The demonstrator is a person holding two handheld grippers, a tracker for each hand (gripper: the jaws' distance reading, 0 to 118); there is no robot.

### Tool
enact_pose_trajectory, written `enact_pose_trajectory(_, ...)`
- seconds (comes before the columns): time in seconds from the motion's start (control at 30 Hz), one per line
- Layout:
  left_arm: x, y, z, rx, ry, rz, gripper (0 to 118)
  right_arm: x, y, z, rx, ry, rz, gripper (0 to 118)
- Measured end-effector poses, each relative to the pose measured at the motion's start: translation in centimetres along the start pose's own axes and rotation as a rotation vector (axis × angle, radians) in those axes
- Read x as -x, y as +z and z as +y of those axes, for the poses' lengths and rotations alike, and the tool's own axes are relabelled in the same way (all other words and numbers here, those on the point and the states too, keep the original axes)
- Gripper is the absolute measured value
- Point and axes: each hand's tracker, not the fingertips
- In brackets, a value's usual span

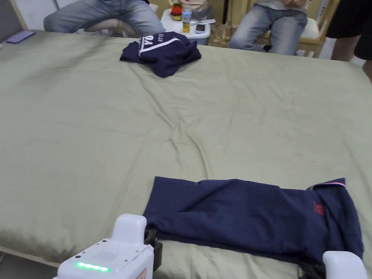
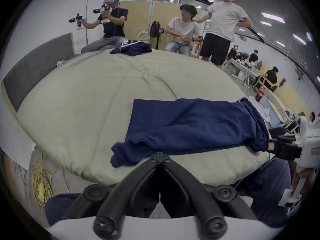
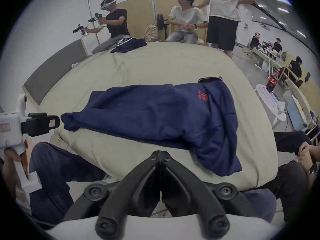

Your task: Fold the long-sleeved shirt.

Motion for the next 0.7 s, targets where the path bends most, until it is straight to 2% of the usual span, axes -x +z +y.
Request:
enact_pose_trajectory(0.07, 1.9, -1.3, 1.7, 0.011, 0.027, -0.043, 0, 0.3, -0.4, 0.2, 0.006, 0.012, 0.002, 1)
enact_pose_trajectory(0.1, 3.2, -2.2, 2.9, 0.007, 0.085, -0.086, 1, 0.5, -0.6, 0.3, 0.012, 0.02, 0.008, 1)
enact_pose_trajectory(0.13, 4.4, -3.2, 3.9, 0.006, 0.137, -0.127, 8, 0.1, -1.0, 0.5, 0.018, 0.022, 0.015, 1)
enact_pose_trajectory(0.17, 5.9, -4.2, 5.0, 0.02, 0.201, -0.175, 23, 0.2, -1.2, 0.7, 0.024, 0.024, 0.018, 1)
enact_pose_trajectory(0.2, 7.2, -5.3, 5.9, 0.009, 0.246, -0.195, 54, 0.3, -1.3, 0.8, 0.028, 0.027, 0.023, 1)
enact_pose_trajectory(0.23, 8.3, -6.5, 6.7, 0.019, 0.268, -0.238, 79, 0.5, -1.4, 0.9, 0.031, 0.028, 0.028, 1)
enact_pose_trajectory(0.27, 9.2, -7.9, 7.4, 0.054, 0.289, -0.259, 96, 0.2, -1.5, 1.3, 0.033, 0.026, 0.04, 1)
enact_pose_trajectory(0.3, 9.7, -9.3, 7.9, 0.099, 0.278, -0.271, 105, 0.3, -1.6, 1.6, 0.037, 0.022, 0.049, 1)
enact_pose_trajectory(0.4, 10.7, -12.5, 9.1, 0.186, 0.204, -0.26, 105, 0.5, -2.1, 2.3, 0.038, 0.033, 0.058, 1)
enact_pose_trajectory(0.47, 10.2, -14.4, 9.4, 0.239, 0.124, -0.186, 105, 0.8, -2.5, 2.8, 0.04, 0.047, 0.057, 1)
enact_pose_trajectory(0.53, 10.2, -16.0, 9.5, 0.274, 0.09, -0.192, 104, 0.8, -2.7, 3.2, 0.044, 0.046, 0.066, 1)
enact_pose_trajectory(0.6, 9.6, -16.9, 8.8, 0.314, 0.083, -0.194, 98, 1.1, -2.9, 3.6, 0.043, 0.049, 0.073, 1)
enact_pose_trajectory(0.7, 8.3, -16.5, 7.9, 0.283, 0.022, -0.157, 96, 1.2, -3.0, 3.8, 0.043, 0.057, 0.075, 1)
